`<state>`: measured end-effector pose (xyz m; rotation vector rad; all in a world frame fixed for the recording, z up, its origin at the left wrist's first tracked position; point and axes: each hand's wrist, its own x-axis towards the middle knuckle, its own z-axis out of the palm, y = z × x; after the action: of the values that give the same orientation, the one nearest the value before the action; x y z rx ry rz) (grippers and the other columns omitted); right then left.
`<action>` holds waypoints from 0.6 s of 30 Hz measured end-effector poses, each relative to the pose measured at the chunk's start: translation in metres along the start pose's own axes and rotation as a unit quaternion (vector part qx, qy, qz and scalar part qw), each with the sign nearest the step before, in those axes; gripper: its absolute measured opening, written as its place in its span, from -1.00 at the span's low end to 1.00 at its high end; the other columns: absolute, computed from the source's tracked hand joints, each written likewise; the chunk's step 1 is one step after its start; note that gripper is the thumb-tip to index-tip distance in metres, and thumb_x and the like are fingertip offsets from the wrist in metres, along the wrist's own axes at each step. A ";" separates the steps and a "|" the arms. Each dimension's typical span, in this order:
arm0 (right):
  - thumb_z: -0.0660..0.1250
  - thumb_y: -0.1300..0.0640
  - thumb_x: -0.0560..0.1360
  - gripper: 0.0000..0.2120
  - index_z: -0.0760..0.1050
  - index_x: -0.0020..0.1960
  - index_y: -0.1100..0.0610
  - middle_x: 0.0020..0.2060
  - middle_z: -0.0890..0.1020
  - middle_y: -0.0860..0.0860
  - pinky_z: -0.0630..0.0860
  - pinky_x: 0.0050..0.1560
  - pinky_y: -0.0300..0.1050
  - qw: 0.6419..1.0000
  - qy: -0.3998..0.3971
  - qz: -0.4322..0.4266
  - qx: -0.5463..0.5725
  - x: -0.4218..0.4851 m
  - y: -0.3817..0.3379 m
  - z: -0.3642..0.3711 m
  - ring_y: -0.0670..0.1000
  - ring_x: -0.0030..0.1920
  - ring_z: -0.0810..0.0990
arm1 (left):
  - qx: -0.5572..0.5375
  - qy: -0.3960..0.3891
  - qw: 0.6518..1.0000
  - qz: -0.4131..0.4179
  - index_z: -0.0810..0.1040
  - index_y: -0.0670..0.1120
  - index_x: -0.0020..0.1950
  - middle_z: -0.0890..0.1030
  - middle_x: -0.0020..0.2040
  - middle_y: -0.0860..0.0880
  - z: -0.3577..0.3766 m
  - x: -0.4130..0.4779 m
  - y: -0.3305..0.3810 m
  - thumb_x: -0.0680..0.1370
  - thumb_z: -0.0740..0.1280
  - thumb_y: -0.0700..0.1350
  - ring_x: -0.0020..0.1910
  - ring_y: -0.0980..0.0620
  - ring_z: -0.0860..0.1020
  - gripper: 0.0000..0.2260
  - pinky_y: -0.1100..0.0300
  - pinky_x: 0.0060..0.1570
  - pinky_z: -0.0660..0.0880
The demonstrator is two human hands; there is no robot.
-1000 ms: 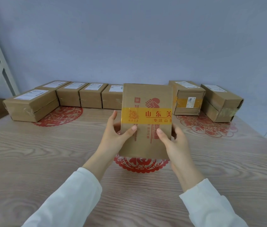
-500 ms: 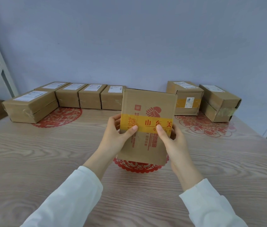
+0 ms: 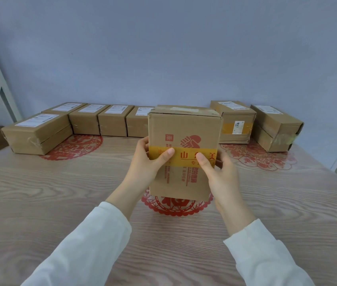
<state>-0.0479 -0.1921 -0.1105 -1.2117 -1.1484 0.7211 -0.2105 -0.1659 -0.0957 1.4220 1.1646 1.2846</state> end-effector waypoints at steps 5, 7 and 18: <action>0.40 -0.05 0.42 -0.55 0.34 0.25 -0.06 0.00 0.55 -0.21 0.45 -0.18 -0.40 0.999 -0.008 -0.003 0.039 0.002 -0.009 -0.005 -0.25 0.00 0.53 | 0.013 -0.010 1.000 0.022 0.26 -0.05 0.40 0.54 0.17 0.05 -0.001 -0.002 -0.001 0.30 0.42 0.10 0.13 0.12 0.54 -0.27 0.31 -0.11 0.53; 0.39 -0.03 0.44 -0.58 0.34 0.24 -0.06 -0.03 0.55 -0.23 0.49 -0.24 -0.43 0.999 -0.013 -0.016 0.038 0.001 -0.011 -0.005 -0.31 -0.07 0.55 | 0.010 -0.009 0.999 0.031 0.26 -0.02 0.38 0.53 0.16 0.09 0.000 -0.004 0.001 0.27 0.41 0.13 0.11 0.18 0.52 -0.26 0.38 -0.20 0.52; 0.32 -0.20 0.31 -0.73 0.34 -0.06 -0.17 -0.07 0.50 -0.26 0.39 -0.22 -0.40 0.997 -0.029 0.011 0.064 -0.005 -0.021 -0.002 -0.32 -0.08 0.46 | 0.005 -0.009 0.999 0.047 0.23 0.00 0.35 0.55 0.11 0.14 0.003 -0.011 0.002 0.30 0.37 0.15 0.07 0.24 0.54 -0.32 0.24 0.00 0.52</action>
<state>-0.0501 -0.2028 -0.0920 -1.1034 -1.1203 0.8399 -0.2080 -0.1772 -0.0963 1.5073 1.1047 1.3291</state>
